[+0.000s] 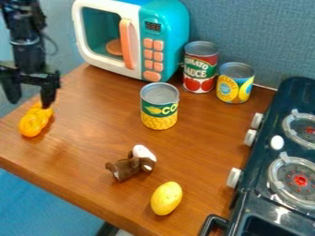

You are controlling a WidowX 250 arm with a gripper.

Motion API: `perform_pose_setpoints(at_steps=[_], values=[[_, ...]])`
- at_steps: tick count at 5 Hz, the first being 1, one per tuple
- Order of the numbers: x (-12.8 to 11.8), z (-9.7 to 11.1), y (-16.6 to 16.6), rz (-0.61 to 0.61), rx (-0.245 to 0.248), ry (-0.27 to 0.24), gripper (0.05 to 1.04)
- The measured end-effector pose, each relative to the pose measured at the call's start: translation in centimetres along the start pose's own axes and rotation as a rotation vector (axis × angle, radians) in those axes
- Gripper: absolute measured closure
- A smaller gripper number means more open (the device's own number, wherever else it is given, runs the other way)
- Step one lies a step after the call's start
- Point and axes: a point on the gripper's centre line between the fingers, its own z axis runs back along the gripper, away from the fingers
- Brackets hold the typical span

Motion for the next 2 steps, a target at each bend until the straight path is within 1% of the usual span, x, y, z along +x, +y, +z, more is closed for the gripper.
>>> perform_pose_setpoints(at_steps=[2], values=[[0.7,-1.8,-0.5,0.022,-0.001,0.032,0.082]])
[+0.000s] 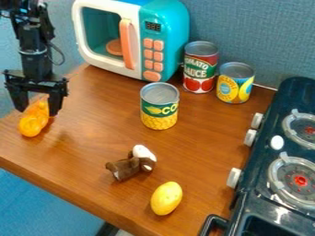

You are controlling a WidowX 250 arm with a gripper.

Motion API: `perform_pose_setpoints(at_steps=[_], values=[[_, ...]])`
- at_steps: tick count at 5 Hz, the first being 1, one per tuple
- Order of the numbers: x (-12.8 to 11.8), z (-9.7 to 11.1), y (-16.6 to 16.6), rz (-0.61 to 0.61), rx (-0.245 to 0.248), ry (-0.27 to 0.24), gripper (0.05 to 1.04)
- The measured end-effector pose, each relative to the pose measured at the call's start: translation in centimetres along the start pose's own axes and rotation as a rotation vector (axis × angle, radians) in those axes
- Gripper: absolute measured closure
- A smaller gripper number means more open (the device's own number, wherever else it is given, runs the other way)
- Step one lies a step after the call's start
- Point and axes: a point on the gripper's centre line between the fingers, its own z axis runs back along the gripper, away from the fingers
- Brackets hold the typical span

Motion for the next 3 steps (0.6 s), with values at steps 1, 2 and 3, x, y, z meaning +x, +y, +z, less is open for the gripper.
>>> perform_pose_setpoints(at_steps=[1,2,3], values=[[-0.2,-0.9,0.9,0.029,0.066,0.032,0.082],[-0.3,-1.9,1.3,0.043,0.105,0.056,0.083],[-0.2,-2.6,1.3,0.043,0.11,0.056,0.118]])
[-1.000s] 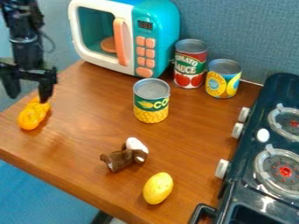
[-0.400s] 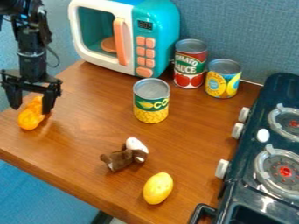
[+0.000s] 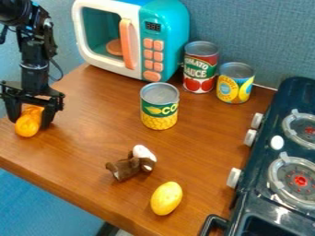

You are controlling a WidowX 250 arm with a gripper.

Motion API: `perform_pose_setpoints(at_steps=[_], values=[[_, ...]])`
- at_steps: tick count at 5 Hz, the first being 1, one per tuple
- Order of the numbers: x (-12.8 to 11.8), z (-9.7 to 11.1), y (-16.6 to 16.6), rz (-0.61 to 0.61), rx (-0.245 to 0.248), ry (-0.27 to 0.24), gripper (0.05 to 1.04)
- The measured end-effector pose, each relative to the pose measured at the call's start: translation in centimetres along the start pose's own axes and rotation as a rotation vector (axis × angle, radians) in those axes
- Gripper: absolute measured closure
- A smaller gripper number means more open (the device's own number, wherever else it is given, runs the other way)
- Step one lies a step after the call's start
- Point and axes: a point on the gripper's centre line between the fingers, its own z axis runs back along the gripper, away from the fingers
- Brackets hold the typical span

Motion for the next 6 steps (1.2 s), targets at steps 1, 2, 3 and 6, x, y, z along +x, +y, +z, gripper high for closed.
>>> perform_pose_setpoints(at_steps=[1,2,3,6], values=[[-0.4,0.0,-0.1,0.003,-0.004,-0.025,0.279],[-1.2,1.9,-0.3,-0.052,-0.04,-0.066,0.281],[-1.9,6.1,-0.3,-0.188,-0.018,-0.129,0.281],[-5.9,6.4,-7.7,-0.67,-0.086,-0.096,0.281]])
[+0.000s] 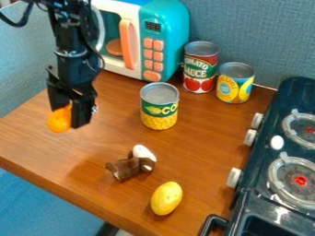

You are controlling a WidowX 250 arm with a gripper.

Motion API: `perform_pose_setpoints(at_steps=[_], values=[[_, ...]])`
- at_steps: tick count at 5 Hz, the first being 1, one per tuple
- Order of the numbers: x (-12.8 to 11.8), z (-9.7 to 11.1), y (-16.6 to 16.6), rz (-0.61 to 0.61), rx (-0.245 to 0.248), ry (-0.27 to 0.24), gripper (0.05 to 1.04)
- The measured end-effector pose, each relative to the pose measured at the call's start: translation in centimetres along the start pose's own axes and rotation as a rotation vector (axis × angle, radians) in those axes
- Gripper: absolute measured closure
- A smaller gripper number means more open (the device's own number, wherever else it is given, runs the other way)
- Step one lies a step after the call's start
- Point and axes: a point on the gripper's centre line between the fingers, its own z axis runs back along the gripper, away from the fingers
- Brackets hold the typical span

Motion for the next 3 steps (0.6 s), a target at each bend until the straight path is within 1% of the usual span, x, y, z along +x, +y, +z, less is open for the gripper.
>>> perform_pose_setpoints(at_steps=[1,2,3], values=[[-0.1,-0.9,-1.2,-0.08,-0.03,-0.006,0.281],[0.2,-1.8,-2.4,-0.143,-0.03,0.008,0.28],[0.4,-2.6,-3.1,-0.17,-0.034,0.016,0.28]])
